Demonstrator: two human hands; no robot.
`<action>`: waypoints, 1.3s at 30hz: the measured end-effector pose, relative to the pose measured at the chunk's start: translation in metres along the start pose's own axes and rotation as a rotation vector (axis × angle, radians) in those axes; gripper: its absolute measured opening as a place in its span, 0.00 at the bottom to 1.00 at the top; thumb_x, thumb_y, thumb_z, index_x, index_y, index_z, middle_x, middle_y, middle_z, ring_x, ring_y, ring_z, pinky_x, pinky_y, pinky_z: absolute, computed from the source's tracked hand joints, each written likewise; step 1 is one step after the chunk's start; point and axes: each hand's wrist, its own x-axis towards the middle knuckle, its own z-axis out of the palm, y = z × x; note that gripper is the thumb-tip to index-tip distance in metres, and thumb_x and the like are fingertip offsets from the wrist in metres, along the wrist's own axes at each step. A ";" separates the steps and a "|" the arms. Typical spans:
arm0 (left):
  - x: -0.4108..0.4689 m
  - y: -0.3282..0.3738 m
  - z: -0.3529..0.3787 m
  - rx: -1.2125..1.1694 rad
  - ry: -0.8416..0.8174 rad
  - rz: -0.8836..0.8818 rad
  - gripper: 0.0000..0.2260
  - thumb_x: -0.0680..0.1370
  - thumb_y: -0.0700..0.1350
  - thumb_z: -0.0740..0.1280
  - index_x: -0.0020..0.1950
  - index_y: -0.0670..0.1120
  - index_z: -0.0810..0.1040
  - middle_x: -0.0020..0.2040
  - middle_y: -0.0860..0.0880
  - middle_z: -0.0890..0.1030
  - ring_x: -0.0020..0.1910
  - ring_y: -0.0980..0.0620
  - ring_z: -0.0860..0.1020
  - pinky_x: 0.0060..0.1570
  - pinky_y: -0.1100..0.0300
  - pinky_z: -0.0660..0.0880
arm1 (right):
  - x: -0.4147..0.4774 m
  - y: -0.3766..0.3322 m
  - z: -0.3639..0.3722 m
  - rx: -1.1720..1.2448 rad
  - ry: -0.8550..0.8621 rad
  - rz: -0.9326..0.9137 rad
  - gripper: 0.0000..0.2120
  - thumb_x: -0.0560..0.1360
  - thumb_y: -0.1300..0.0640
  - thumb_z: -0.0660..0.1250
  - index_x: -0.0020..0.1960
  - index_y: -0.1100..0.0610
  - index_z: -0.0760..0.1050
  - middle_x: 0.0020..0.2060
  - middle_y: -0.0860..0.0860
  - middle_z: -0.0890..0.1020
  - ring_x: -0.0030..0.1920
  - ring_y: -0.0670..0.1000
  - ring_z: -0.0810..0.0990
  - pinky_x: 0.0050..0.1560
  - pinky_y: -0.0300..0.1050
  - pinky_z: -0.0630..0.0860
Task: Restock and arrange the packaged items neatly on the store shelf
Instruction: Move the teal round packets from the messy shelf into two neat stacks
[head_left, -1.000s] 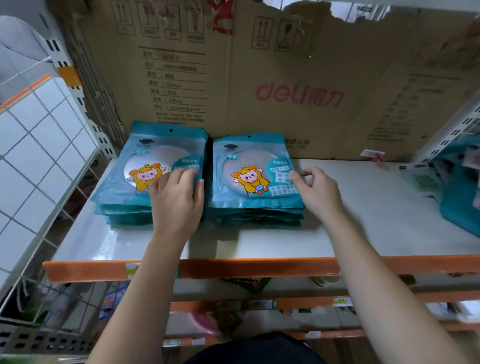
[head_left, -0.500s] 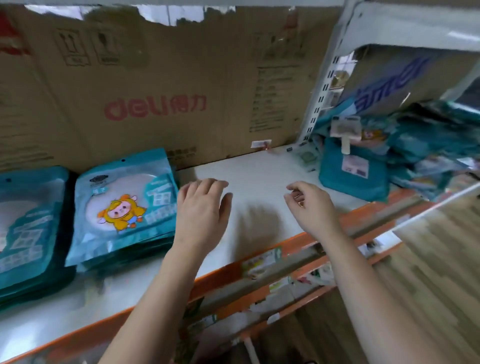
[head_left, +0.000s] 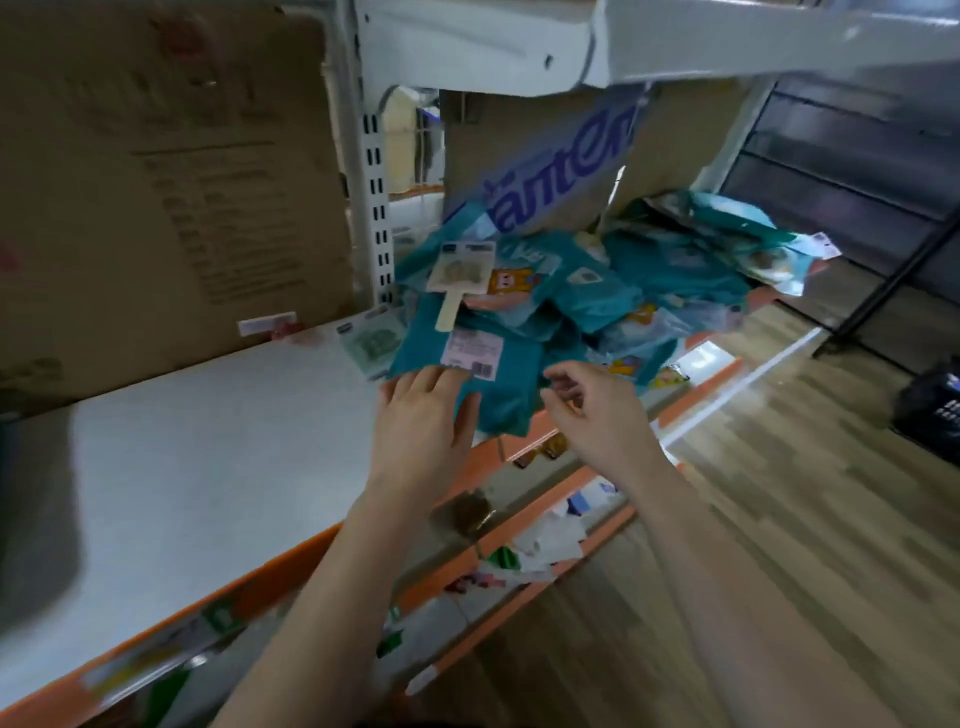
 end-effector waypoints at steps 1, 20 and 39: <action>0.007 0.013 0.009 -0.008 -0.012 0.005 0.14 0.81 0.51 0.59 0.63 0.49 0.75 0.60 0.47 0.79 0.58 0.45 0.75 0.60 0.50 0.67 | 0.002 0.012 -0.009 -0.002 0.011 -0.002 0.12 0.78 0.55 0.66 0.60 0.58 0.78 0.50 0.51 0.82 0.48 0.47 0.78 0.51 0.43 0.76; 0.199 0.128 0.120 -0.053 0.021 0.023 0.13 0.81 0.49 0.61 0.62 0.45 0.76 0.58 0.44 0.79 0.58 0.41 0.75 0.57 0.47 0.68 | 0.133 0.204 -0.093 0.007 0.090 0.064 0.11 0.78 0.57 0.66 0.57 0.60 0.79 0.49 0.55 0.83 0.51 0.55 0.80 0.54 0.54 0.77; 0.281 0.193 0.185 0.099 -0.002 -0.174 0.14 0.81 0.50 0.61 0.61 0.45 0.77 0.57 0.46 0.79 0.56 0.43 0.76 0.58 0.48 0.68 | 0.306 0.357 -0.117 0.028 -0.008 -0.019 0.12 0.74 0.60 0.69 0.56 0.62 0.80 0.50 0.61 0.83 0.50 0.61 0.81 0.52 0.54 0.77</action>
